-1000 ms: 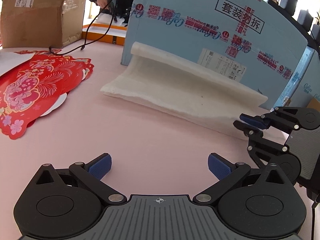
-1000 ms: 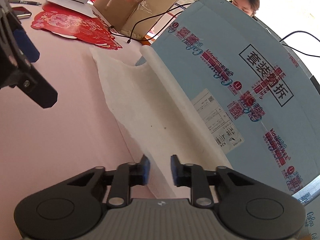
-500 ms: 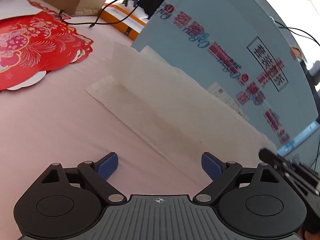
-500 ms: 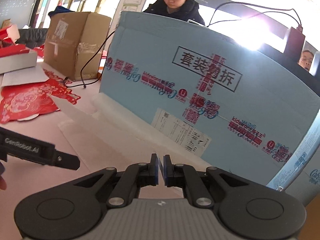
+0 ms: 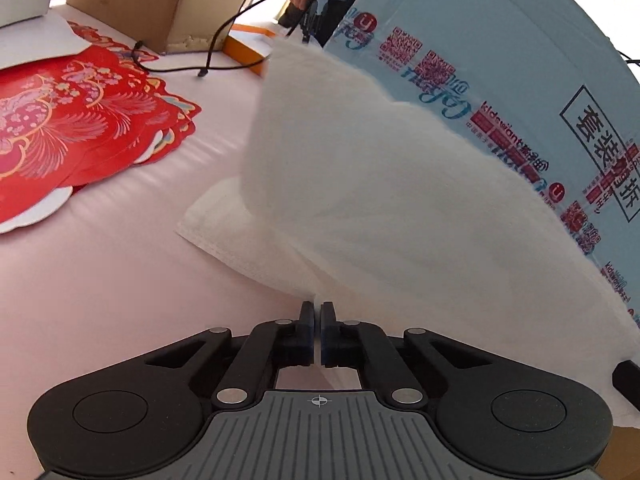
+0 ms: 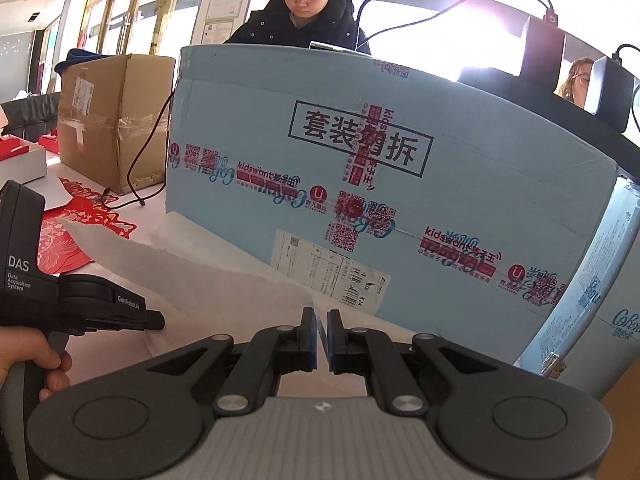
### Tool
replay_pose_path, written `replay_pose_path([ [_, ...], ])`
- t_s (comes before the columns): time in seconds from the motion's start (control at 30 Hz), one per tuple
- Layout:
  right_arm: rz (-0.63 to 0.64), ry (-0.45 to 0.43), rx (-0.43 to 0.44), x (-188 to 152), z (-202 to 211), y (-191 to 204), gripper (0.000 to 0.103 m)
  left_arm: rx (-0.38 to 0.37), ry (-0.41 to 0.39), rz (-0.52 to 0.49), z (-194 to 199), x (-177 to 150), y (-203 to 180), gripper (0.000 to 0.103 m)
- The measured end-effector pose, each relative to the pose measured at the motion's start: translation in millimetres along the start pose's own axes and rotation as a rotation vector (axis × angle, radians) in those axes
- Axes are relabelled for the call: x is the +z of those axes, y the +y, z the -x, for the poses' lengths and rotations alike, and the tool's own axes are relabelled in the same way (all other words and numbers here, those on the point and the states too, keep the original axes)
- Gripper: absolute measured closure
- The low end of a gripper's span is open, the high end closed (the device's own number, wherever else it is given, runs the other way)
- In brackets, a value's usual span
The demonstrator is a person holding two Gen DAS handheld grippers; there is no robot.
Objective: Fold shopping bag
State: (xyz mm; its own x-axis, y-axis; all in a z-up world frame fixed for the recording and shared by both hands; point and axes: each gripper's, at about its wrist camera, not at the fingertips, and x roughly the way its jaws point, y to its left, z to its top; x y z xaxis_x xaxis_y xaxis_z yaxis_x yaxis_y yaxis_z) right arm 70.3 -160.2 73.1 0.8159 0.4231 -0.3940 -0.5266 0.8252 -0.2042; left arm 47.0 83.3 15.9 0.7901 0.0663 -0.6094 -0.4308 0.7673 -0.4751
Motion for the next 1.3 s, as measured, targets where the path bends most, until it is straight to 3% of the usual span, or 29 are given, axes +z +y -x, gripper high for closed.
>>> replay_pose_path([
  [0.53,-0.124,-0.158,-0.101,23.2,123.7,-50.2,0.097,-0.169,-0.008,-0.386,121.0,26.6,11.5,0.102],
  [0.7,-0.132,-0.196,-0.162,23.5,163.4,-67.4,0.095,-0.197,0.038,-0.472,134.7,36.1,20.2,0.102],
  [0.73,-0.12,-0.176,-0.119,20.4,162.9,-68.5,0.09,-0.185,0.056,-0.459,130.3,34.4,24.7,0.102],
  [0.8,-0.125,-0.097,0.007,9.4,152.8,-66.7,0.067,-0.158,0.094,-0.429,120.5,25.6,34.5,0.102],
  [0.83,-0.13,-0.051,0.088,1.1,144.0,-60.9,0.039,-0.149,0.113,-0.406,117.0,17.2,39.9,0.102],
  [0.87,-0.129,-0.022,0.149,-6.3,135.9,-53.2,0.022,-0.142,0.13,-0.38,114.5,9.6,45.0,0.102],
  [1.0,-0.024,0.088,0.246,-24.0,101.7,-12.0,0.023,-0.12,0.165,-0.314,110.0,-14.3,56.8,0.101],
  [1.13,0.009,0.194,0.424,-31.9,62.4,30.0,0.025,-0.125,0.168,-0.245,107.6,-28.6,65.3,0.101],
  [1.3,0.12,0.239,0.507,-45.6,38.0,88.1,0.027,-0.135,0.157,-0.183,108.2,-35.2,70.6,0.101],
])
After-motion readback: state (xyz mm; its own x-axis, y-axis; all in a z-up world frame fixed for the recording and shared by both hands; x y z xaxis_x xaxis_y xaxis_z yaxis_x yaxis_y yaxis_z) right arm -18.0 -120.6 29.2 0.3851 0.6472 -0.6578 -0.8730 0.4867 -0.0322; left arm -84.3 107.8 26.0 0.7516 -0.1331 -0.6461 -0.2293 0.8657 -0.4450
